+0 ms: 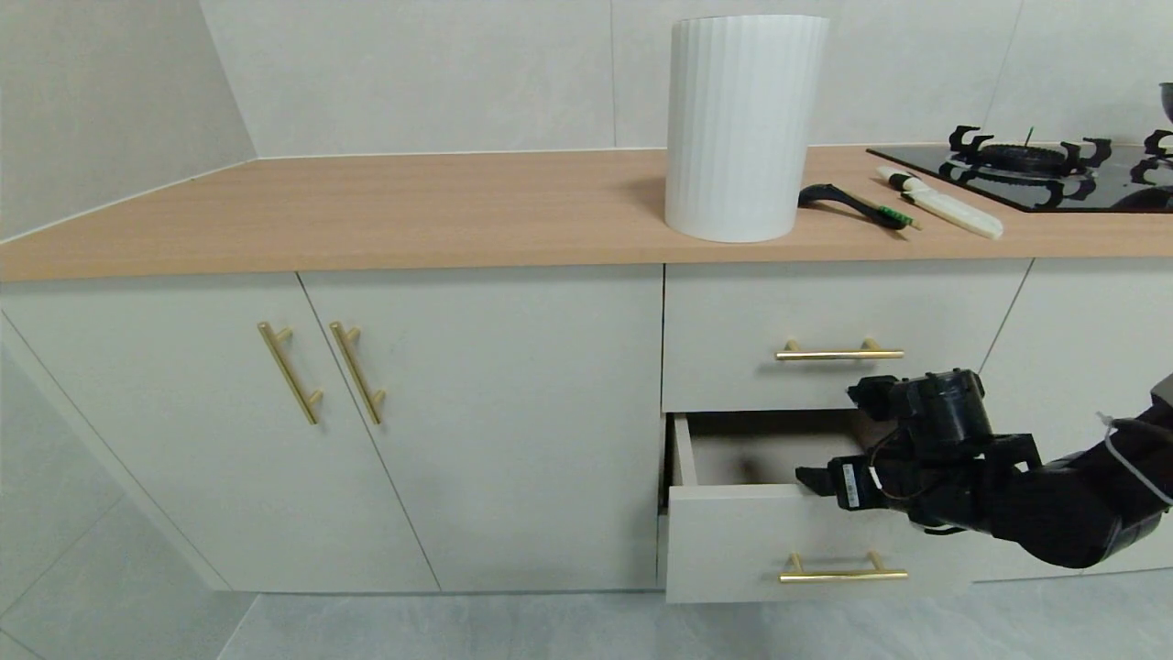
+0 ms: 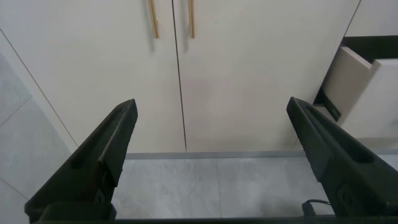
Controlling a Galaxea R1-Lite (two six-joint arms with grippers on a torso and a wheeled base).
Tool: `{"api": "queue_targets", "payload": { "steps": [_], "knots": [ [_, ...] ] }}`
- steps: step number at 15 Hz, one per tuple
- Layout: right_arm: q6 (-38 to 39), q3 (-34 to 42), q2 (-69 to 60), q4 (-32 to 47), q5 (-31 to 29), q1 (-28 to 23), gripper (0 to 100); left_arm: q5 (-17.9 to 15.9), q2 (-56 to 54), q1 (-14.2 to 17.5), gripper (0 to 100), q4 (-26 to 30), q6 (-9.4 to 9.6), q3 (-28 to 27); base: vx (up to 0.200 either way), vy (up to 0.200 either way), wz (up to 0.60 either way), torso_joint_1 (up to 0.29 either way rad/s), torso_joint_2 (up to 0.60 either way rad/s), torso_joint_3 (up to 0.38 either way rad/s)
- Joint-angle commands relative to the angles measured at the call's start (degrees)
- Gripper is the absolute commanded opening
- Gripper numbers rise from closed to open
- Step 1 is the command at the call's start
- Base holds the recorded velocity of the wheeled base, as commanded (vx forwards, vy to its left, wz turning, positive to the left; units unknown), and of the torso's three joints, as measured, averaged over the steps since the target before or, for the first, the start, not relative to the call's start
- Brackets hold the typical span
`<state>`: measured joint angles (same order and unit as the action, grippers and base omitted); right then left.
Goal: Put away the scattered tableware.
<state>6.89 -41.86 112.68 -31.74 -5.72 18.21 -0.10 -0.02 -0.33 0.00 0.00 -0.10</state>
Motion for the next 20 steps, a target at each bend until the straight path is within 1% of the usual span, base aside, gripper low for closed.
{"api": "queue_targets", "payload": {
  "steps": [1,4,6,7,8,10,16,20],
  "knots": [
    [-0.03,-0.15,-3.78,2.21,0.97,0.16,100,0.01,0.02,-0.02,100,0.0,0.0,0.01,0.0,0.0,0.0,0.0,0.0,0.0],
    [-0.47,-0.33,-3.96,5.73,1.06,0.33,100,0.01,0.02,-0.02,100,0.0,0.0,0.01,0.0,0.0,0.0,0.0,0.0,0.0],
    [-0.65,-0.76,-4.4,9.95,1.15,1.12,100,0.01,0.02,-0.02,100,0.0,0.0,0.01,0.0,0.0,0.0,0.0,0.0,0.0],
    [-0.74,-0.76,-4.4,10.39,1.15,1.12,100,0.01,0.02,-0.02,100,0.0,0.0,0.01,0.0,0.0,0.0,0.0,0.0,0.0],
    [-2.41,-1.47,-4.92,15.13,1.15,1.47,100,0.01,0.02,-0.02,100,0.0,0.0,0.01,0.0,0.0,0.0,0.0,0.0,0.0],
    [-3.64,-2.17,-5.28,19.79,1.15,1.56,100,0.01,0.02,-0.02,100,0.0,0.0,0.01,0.0,0.0,0.0,0.0,0.0,0.0],
    [-7.85,-2.79,-6.42,29.2,1.06,1.91,100,0.01,0.02,-0.02,100,0.0,0.0,0.1,0.0,0.0,0.0,0.0,0.0,0.0],
    [-10.93,-4.02,-7.82,40.45,1.06,3.41,100,0.01,0.02,-0.02,100,0.0,0.0,0.01,0.0,0.0,0.0,0.0,0.0,0.0]
  ]
}}
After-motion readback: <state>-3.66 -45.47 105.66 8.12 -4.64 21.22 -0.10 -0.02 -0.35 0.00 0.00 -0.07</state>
